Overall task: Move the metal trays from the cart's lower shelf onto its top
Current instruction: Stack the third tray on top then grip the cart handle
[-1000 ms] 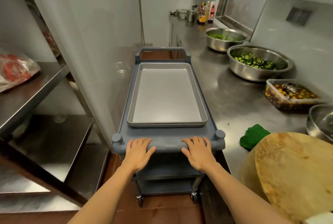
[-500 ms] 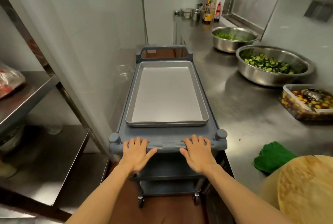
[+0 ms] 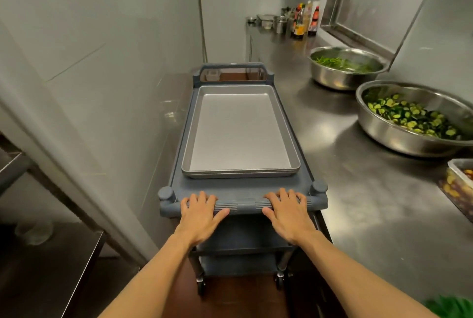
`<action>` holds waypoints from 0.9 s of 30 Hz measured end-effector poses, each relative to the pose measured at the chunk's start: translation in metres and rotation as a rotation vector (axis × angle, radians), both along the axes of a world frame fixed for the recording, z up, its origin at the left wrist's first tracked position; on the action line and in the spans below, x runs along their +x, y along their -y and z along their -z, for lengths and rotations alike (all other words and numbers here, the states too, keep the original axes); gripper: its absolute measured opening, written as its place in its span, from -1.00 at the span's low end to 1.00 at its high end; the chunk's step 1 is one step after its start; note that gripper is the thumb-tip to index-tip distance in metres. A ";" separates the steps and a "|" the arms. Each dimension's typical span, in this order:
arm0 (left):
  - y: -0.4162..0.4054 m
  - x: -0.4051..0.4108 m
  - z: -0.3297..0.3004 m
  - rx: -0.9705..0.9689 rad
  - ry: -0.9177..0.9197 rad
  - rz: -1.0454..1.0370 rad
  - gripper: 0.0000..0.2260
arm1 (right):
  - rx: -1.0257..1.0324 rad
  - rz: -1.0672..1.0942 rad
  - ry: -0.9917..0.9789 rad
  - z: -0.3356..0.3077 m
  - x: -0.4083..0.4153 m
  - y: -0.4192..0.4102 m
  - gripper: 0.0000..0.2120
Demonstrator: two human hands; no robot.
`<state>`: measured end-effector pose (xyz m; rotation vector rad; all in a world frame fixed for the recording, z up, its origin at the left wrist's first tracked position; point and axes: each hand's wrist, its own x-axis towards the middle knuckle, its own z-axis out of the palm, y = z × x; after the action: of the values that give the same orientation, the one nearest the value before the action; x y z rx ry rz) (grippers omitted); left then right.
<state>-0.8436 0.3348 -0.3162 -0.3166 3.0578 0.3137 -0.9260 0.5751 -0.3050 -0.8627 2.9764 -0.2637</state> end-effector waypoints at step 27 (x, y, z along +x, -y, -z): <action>0.084 -0.231 0.001 -0.100 -0.101 -0.024 -0.44 | -0.040 0.042 -0.040 0.000 -0.231 0.094 -0.55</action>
<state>-1.0743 0.2506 -0.3170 -0.3528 3.1779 0.1839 -1.1570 0.4816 -0.3047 -0.8194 3.0389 -0.3119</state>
